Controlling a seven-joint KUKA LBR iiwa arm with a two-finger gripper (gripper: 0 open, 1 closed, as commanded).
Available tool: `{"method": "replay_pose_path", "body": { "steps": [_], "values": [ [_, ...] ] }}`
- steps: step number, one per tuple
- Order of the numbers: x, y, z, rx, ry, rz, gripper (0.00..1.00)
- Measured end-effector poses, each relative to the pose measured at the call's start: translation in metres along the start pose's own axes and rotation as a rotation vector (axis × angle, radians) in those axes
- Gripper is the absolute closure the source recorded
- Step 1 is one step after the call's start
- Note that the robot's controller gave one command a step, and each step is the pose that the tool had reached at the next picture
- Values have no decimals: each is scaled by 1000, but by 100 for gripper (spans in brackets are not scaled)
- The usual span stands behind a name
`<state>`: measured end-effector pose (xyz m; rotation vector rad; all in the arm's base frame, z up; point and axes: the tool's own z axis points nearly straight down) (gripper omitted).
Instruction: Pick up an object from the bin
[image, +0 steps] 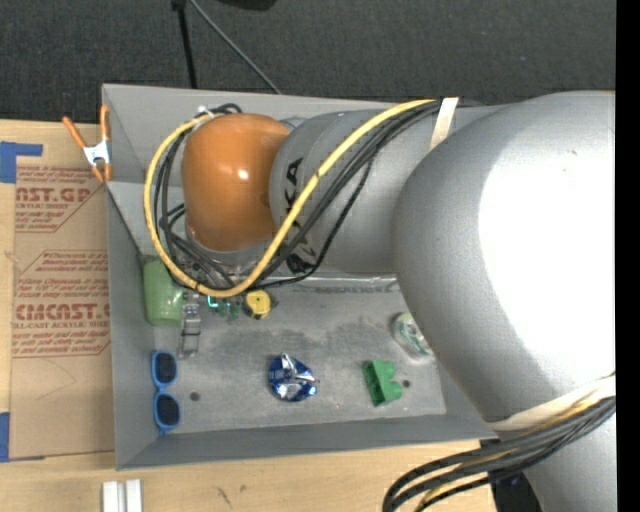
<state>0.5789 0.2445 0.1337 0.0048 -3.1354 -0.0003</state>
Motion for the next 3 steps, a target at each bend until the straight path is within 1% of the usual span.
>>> {"method": "replay_pose_path", "body": {
  "steps": [1, 2, 3],
  "values": [
    [73, 2, 65, 2, -1, -224, 0],
    [28, 0, 9, 0, -14, -280, 0],
    [85, -8, 65, 1, -9, -434, 0]
  ]
}}
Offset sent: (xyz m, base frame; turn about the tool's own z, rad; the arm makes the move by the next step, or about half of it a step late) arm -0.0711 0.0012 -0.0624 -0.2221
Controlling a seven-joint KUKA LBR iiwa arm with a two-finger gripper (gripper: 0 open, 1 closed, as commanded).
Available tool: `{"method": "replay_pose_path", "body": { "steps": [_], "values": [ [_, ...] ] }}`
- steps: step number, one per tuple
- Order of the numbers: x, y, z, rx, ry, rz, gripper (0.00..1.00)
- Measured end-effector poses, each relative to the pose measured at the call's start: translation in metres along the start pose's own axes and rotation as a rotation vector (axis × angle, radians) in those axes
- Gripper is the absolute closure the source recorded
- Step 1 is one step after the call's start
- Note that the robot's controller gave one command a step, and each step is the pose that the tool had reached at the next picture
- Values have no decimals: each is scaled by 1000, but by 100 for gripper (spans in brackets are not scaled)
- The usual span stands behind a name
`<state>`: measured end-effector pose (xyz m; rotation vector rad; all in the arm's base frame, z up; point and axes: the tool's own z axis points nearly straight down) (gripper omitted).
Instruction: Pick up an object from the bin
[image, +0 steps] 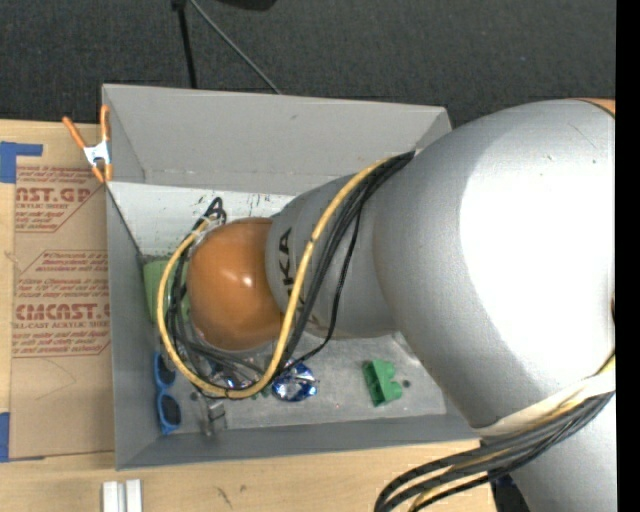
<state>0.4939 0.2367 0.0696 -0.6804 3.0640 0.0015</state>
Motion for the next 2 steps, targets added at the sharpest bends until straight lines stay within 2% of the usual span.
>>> {"method": "replay_pose_path", "body": {
  "steps": [1, 2],
  "values": [
    [17, -14, -58, 0, 0, 444, 0],
    [-26, 1, -1, 1, 15, 479, 0]
  ]
}}
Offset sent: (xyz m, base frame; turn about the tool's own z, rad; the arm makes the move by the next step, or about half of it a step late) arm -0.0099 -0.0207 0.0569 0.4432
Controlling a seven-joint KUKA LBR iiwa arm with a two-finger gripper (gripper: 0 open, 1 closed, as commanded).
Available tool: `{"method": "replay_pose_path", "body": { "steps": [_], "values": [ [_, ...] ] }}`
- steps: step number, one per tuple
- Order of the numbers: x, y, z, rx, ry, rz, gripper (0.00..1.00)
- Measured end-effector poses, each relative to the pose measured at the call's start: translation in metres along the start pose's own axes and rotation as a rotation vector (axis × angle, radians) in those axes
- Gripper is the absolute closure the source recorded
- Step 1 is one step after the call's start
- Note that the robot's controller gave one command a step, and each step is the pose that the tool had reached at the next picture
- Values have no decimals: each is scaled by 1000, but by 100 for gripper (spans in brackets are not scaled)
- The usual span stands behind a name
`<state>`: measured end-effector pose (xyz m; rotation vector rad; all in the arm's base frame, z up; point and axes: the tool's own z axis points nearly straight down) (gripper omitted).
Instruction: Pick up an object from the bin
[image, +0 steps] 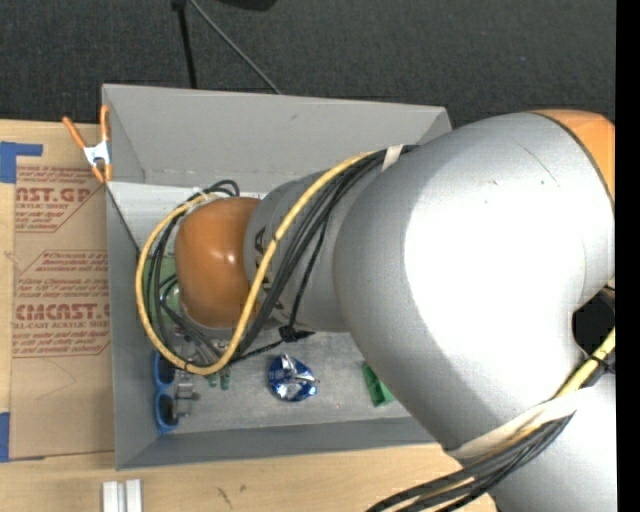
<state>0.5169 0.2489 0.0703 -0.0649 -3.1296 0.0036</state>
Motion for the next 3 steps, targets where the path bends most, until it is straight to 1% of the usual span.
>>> {"method": "replay_pose_path", "body": {
  "steps": [1, 2, 3],
  "values": [
    [25, -4, 1, -2, -12, -223, 0],
    [23, -27, -84, -5, -18, -145, 0],
    [14, -12, -4, -1, -6, -153, 0]
  ]
}}
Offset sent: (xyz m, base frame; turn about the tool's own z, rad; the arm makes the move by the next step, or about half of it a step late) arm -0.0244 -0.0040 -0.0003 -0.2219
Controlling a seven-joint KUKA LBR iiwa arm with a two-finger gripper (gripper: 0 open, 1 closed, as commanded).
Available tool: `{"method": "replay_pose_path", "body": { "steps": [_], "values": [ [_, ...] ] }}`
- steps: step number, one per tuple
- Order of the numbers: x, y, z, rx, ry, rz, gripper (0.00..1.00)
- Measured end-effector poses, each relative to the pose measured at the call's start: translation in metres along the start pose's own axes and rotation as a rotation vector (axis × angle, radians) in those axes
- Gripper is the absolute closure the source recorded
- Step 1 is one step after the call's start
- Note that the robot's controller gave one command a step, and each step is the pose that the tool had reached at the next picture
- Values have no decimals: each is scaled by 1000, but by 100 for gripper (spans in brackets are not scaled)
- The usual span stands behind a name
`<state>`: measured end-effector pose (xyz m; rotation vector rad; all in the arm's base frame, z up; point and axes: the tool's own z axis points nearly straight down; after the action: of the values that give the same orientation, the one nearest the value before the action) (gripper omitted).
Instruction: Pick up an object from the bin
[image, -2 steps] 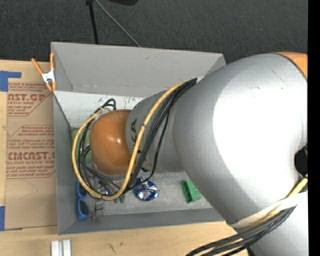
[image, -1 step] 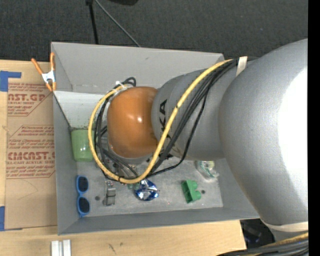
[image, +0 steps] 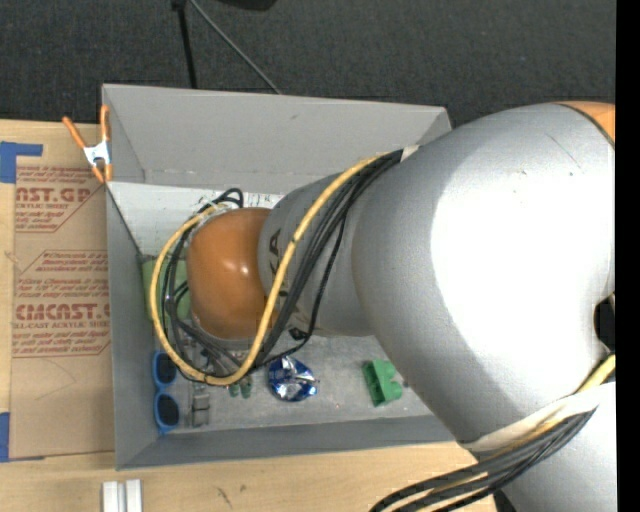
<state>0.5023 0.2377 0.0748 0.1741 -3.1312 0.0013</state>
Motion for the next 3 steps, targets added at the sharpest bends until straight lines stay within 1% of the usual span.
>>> {"method": "replay_pose_path", "body": {
  "steps": [1, 2, 3],
  "values": [
    [-9, -10, -80, -4, -13, 95, 0],
    [14, 11, -1, 0, -1, 618, 0],
    [13, 11, -3, -2, -4, 618, 100]
  ]
}}
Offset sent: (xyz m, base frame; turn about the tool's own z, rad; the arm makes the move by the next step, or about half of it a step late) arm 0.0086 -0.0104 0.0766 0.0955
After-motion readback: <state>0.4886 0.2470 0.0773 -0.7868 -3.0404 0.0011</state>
